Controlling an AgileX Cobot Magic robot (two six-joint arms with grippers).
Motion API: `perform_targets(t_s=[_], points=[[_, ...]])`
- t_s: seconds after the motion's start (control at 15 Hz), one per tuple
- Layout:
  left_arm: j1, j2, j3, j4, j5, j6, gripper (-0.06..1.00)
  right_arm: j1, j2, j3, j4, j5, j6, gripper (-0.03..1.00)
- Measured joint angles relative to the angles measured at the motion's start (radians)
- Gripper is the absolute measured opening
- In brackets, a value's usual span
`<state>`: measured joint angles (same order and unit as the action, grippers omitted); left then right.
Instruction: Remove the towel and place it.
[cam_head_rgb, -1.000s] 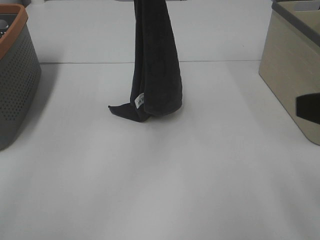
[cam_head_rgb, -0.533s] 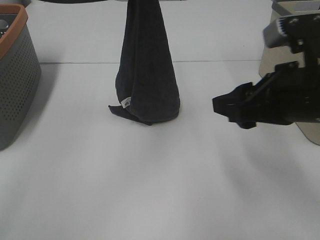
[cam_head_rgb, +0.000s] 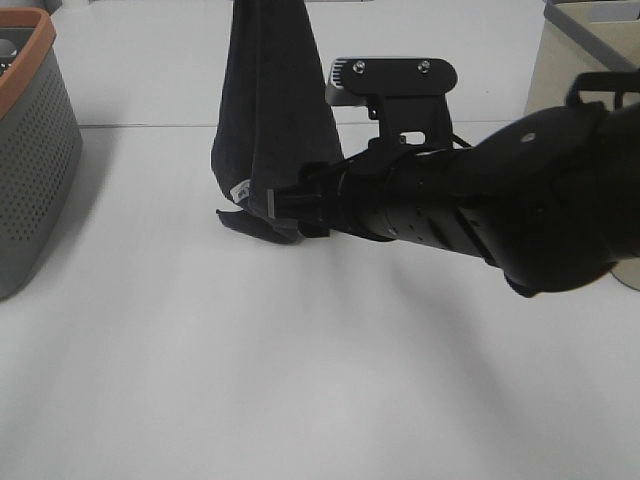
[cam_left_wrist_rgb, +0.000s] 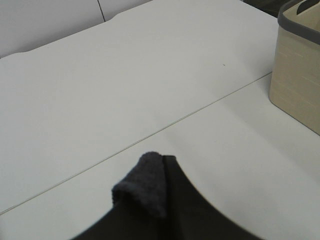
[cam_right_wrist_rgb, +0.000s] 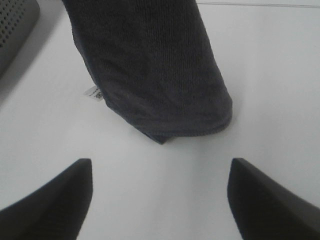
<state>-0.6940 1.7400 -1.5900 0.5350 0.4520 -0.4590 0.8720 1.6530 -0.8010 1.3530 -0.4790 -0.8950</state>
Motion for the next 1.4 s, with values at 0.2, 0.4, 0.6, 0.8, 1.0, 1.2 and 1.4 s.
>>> perform_targets(t_s=[0.2,0.4,0.6,0.8,1.0,1.2,1.4], points=[[-0.004,0.000,-0.015,-0.036,0.031,0.000,0.00,0.000,0.072,-0.104,-0.109,0.004,0.093,0.77],[-0.039,0.000,-0.040,-0.039,0.032,0.000,0.00,0.000,0.157,-0.186,-0.124,0.004,0.131,0.77],[-0.049,0.000,-0.082,-0.039,0.032,0.000,0.00,0.000,0.226,-0.236,-0.088,0.004,0.141,0.77],[-0.050,0.001,-0.098,-0.039,0.032,0.000,0.00,0.000,0.248,-0.276,-0.009,-0.071,0.182,0.77],[-0.050,0.018,-0.098,-0.039,0.032,-0.004,0.00,0.000,0.249,-0.321,0.007,-0.136,0.182,0.77],[-0.050,0.019,-0.098,-0.031,0.032,-0.014,0.00,0.000,0.282,-0.323,0.069,-0.261,0.145,0.76],[-0.050,0.025,-0.098,-0.015,0.032,-0.015,0.00,0.000,0.292,-0.323,0.166,-0.294,0.064,0.76]])
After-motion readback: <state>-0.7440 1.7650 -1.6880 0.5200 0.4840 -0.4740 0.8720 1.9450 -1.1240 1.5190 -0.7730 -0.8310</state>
